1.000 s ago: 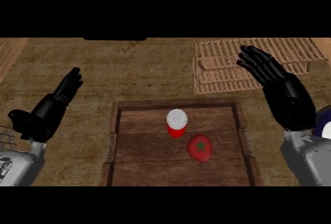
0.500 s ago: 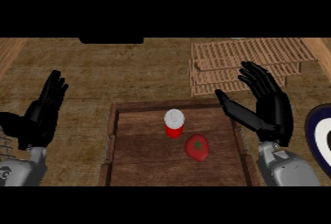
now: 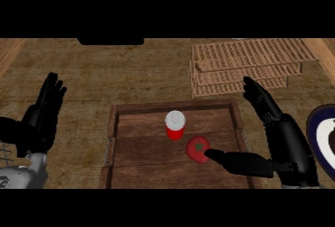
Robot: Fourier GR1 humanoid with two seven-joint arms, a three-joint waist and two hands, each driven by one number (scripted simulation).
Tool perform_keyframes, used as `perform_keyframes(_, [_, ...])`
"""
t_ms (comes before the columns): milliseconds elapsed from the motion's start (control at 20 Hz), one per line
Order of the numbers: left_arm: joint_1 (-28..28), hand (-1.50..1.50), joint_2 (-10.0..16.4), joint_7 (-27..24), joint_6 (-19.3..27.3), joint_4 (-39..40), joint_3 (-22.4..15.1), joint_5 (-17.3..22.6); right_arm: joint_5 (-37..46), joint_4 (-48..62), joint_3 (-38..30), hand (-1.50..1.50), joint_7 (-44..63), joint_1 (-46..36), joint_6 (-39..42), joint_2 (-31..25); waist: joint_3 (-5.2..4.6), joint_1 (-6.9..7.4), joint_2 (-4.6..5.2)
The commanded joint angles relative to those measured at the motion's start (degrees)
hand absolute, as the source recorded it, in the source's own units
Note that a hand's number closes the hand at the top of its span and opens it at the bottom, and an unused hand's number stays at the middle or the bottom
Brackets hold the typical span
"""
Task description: Pick the tomato from the tray and place it in the tiered shelf
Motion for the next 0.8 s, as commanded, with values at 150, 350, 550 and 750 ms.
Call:
perform_keyframes(150, [1.09, 0.0, -1.07, 0.56, 0.68, -1.21, -2.03, -1.58, 7.96, -4.57, 6.78, -1.5, 24.39, -9.6, 13.38, -11.91, -0.34, 0.95, -0.22])
perform_keyframes(350, [0.53, 0.0, -0.81, 1.49, 0.89, -2.38, -1.16, -1.16, 11.2, -3.3, 11.16, -1.5, 37.43, -16.36, 21.76, -13.97, -0.33, 1.8, -0.16])
perform_keyframes(550, [1.1, 0.0, -0.87, 1.7, 0.39, -3.12, -2.15, -1.79, 11.44, 2.14, 14.31, -1.5, 47.87, -23.63, 26.63, -9.29, -0.26, 2.69, 0.17])
perform_keyframes(750, [1.12, 0.0, -0.49, 1.79, -0.07, -2.65, -0.8, -1.32, 13.82, 4.16, 17.33, -1.5, 53.81, -27.06, 27.39, -2.8, -0.13, 1.35, -0.04])
